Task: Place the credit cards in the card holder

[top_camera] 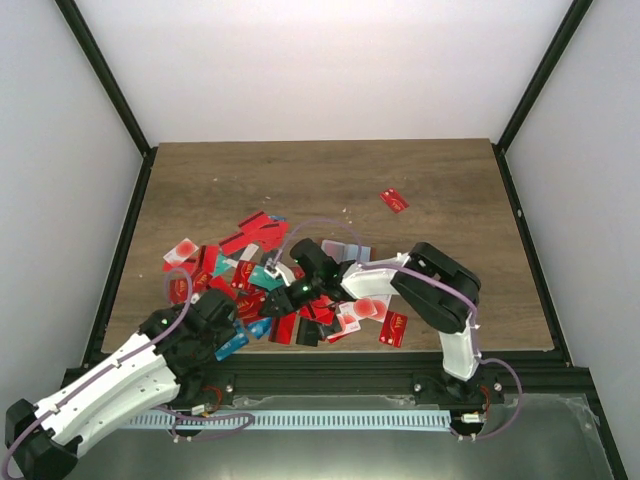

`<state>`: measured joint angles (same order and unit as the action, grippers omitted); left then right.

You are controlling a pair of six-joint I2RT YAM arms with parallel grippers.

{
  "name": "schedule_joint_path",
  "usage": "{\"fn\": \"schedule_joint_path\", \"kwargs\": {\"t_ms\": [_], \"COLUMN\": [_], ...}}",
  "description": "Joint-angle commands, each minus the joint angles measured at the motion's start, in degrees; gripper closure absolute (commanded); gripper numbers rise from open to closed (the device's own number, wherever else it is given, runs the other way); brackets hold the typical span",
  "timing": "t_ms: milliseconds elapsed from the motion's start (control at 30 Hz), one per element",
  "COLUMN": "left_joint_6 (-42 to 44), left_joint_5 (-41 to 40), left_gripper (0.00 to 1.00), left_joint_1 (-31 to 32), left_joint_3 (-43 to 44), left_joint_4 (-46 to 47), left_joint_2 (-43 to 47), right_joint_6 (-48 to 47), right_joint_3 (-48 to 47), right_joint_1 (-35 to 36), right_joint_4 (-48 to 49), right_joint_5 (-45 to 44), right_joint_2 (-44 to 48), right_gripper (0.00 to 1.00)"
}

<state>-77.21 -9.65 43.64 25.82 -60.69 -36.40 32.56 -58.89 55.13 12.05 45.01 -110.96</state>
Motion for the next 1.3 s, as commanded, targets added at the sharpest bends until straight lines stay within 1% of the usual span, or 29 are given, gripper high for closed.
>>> {"fn": "schedule_joint_path", "kwargs": {"t_ms": [0,100,200,267,367,500,633,700,867,1267], "left_joint_6": [-5.4,-5.2,-5.4,-5.6,-6.2,-5.6,-4.3,-3.9,-3.8,-3.1], "left_joint_5": [-1.7,0.0,2.3,3.6,3.8,4.3,4.6,5.4,7.4,8.4], "left_gripper": [0.53,0.47,0.40,0.39,0.37,0.30,0.30,0.31,0.40,0.60], "left_joint_1": [-0.5,-1.2,-2.4,-3.5,-4.4,-4.8,-4.8,-4.8,-4.8,-4.8], "left_joint_3": [-0.1,-1.8,-4.8,-7.0,-9.2,-10.9,-10.8,-11.4,-12.8,-11.2], "left_joint_4": [-3.8,-0.8,2.5,4.0,3.9,6.0,8.2,10.5,15.1,12.6], "left_joint_2": [-1.5,-4.9,-5.6,-4.6,-2.9,-2.5,-3.6,-3.8,-3.1,4.6], "right_joint_6": [-1.6,-1.0,-0.8,-1.0,-1.4,-1.7,-1.6,-1.6,-1.3,-0.4], "right_joint_3": [-1.7,-2.0,-1.9,-1.3,-0.3,0.1,0.3,0.3,0.4,0.5], "right_joint_1": [0.4,0.4,0.4,0.4,0.5,0.4,0.4,0.4,0.4,0.4], "right_joint_4": [0.9,2.0,2.6,2.7,2.6,2.7,2.7,2.7,2.6,2.7], "right_joint_5": [2.8,4.4,5.5,5.5,5.3,5.3,5.4,5.4,5.2,5.0], "right_joint_2": [-2.5,-4.2,-5.3,-5.2,-4.4,-3.7,-3.5,-3.5,-3.4,-2.8], "right_gripper": [0.59,0.59,0.59,0.59,0.59,0.59,0.59,0.59,0.59,0.60]}}
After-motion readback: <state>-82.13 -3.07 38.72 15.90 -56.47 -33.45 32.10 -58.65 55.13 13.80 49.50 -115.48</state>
